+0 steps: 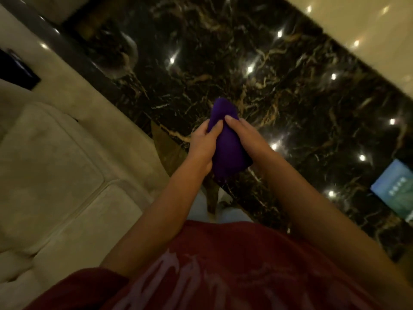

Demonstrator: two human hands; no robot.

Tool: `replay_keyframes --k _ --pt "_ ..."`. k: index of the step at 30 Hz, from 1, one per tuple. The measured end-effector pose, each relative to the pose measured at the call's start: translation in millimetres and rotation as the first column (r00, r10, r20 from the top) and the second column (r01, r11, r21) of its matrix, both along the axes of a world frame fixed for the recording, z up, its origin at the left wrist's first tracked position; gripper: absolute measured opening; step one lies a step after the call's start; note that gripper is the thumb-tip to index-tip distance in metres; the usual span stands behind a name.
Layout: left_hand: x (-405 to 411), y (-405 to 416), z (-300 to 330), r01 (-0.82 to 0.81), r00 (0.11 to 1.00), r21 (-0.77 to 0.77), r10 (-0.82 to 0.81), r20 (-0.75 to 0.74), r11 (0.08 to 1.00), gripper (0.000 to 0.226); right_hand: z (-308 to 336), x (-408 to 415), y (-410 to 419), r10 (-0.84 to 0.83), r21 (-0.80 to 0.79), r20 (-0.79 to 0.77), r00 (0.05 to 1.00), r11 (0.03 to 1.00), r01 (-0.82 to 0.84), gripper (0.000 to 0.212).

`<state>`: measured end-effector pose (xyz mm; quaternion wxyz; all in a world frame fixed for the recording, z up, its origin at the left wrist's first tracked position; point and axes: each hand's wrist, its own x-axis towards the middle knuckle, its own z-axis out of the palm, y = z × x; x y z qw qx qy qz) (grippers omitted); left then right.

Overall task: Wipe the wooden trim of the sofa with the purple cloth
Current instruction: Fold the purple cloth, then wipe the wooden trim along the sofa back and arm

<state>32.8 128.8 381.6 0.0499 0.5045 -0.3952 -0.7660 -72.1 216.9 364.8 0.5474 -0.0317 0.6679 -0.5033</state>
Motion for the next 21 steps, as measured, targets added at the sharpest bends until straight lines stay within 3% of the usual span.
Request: replay_keyframes --k 2,7,11,17,21 --pt "14.2 -2.3 37.9 -0.043 0.998 -0.096 0.037 -0.058 0.994 0.014 35.2 7.7 -4.6 0.076 -0.079 -0.011 0.997 0.994 -0.077 0.064" --pt "47.9 -5.6 89.1 -0.078 0.992 -0.256 0.049 -0.118 0.964 0.017 70.5 38.8 0.4 0.213 -0.196 0.125 0.969 0.963 -0.186 0.076" --pt "79.3 -3.9 121.6 -0.150 0.977 -0.348 0.084 -0.196 0.926 0.019 95.3 68.3 3.0 0.269 -0.318 0.181 0.946 0.926 -0.202 0.066" --pt "124.4 -3.3 133.5 -0.293 0.949 -0.406 0.214 -0.229 0.866 0.023 115.0 103.9 -6.1 0.369 -0.266 0.097 0.924 0.905 -0.333 0.096" --pt "154.5 -14.0 131.5 -0.375 0.918 -0.340 0.295 -0.265 0.862 0.028 114.2 123.6 -21.6 0.434 -0.272 0.084 0.897 0.876 -0.399 0.068"
